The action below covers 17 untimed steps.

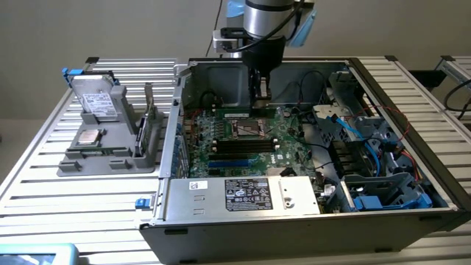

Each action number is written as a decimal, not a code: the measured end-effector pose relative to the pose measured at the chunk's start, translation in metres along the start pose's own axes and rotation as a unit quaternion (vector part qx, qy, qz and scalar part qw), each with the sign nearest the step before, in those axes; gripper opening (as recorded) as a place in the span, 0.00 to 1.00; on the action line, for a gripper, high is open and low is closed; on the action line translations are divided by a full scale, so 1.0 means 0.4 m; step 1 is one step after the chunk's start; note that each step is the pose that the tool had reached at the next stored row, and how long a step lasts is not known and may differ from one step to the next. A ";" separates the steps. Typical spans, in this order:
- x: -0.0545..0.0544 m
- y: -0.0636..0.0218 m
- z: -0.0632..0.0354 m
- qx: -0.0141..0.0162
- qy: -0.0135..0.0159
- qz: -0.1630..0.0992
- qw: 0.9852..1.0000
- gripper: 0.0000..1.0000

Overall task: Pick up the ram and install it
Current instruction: 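Insert the ram into the slot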

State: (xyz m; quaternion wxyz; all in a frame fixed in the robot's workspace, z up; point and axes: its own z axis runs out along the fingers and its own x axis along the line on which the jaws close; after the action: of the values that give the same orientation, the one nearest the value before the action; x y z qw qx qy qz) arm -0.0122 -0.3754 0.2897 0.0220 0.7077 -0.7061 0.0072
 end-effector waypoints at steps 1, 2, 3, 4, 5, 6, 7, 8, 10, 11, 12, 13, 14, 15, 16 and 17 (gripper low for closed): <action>0.000 0.000 0.002 0.000 0.001 0.000 1.000 0.14; 0.001 0.000 0.005 0.000 0.002 0.000 1.000 0.14; 0.001 0.000 0.008 0.000 0.002 0.000 1.000 0.14; 0.001 0.000 0.010 0.000 0.003 0.000 1.000 0.14; 0.001 -0.001 0.013 0.000 0.003 0.000 1.000 0.14; 0.001 -0.001 0.016 0.000 0.004 0.000 1.000 0.14; 0.000 -0.001 0.018 0.000 0.004 0.000 1.000 0.14; 0.000 -0.001 0.022 0.000 0.005 0.000 1.000 0.14; 0.000 -0.001 0.028 0.000 0.005 0.000 1.000 0.14; 0.000 -0.001 0.028 0.000 0.005 0.000 1.000 0.14; 0.001 -0.001 0.029 0.000 0.005 0.000 1.000 0.14; 0.002 -0.001 0.029 0.000 0.005 0.000 1.000 0.14; 0.004 -0.001 0.029 0.000 0.005 0.000 1.000 0.14; 0.007 -0.002 0.030 0.000 0.005 0.000 1.000 0.14; 0.009 -0.003 0.030 0.000 0.005 0.000 1.000 0.14; 0.012 -0.004 0.031 0.000 0.005 0.001 1.000 0.14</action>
State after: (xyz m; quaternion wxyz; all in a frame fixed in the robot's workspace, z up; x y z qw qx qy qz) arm -0.0108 -0.3805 0.2775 0.0254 0.7072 -0.7065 0.0111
